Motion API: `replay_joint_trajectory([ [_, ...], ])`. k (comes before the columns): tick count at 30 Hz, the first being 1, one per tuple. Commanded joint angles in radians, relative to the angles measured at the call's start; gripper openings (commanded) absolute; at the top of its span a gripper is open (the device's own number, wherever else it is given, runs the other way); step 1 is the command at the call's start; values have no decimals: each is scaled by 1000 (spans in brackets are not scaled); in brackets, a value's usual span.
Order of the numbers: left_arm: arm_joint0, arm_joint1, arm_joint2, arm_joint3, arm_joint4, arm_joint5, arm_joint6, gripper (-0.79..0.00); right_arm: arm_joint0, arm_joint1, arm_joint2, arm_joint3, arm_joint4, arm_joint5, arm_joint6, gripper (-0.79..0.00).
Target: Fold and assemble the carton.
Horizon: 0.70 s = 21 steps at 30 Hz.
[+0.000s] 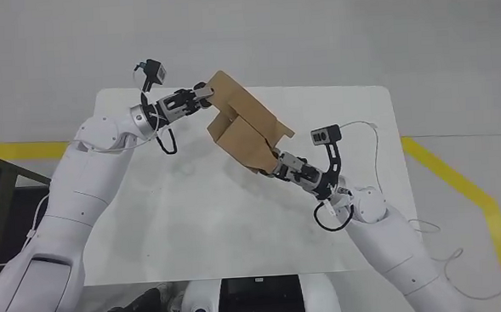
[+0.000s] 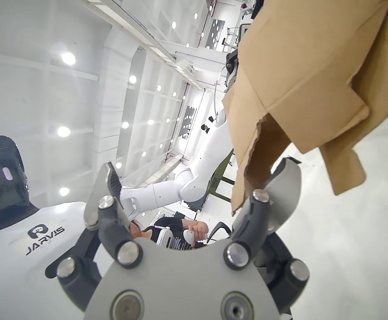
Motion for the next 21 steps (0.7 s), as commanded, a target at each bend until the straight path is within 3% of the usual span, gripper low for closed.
replay_joint_trajectory([
  [1,3,-1,-5,-1,1,1,-1,-785,2,-2,-2,4,-5,0,-4,-388],
  [4,7,-2,-11,-4,3,2,-4,-785,4,-4,-4,9,-16,6,-9,-453],
  [7,13,-3,-17,-9,3,3,-8,-785,7,-6,-5,13,-33,12,-22,-397],
  [16,27,-5,-37,-13,29,-2,-4,-785,12,-10,-2,17,-103,40,-74,-394],
  [21,30,-6,-49,-8,38,-3,0,-785,0,-7,11,-2,-160,68,-103,-332],
])
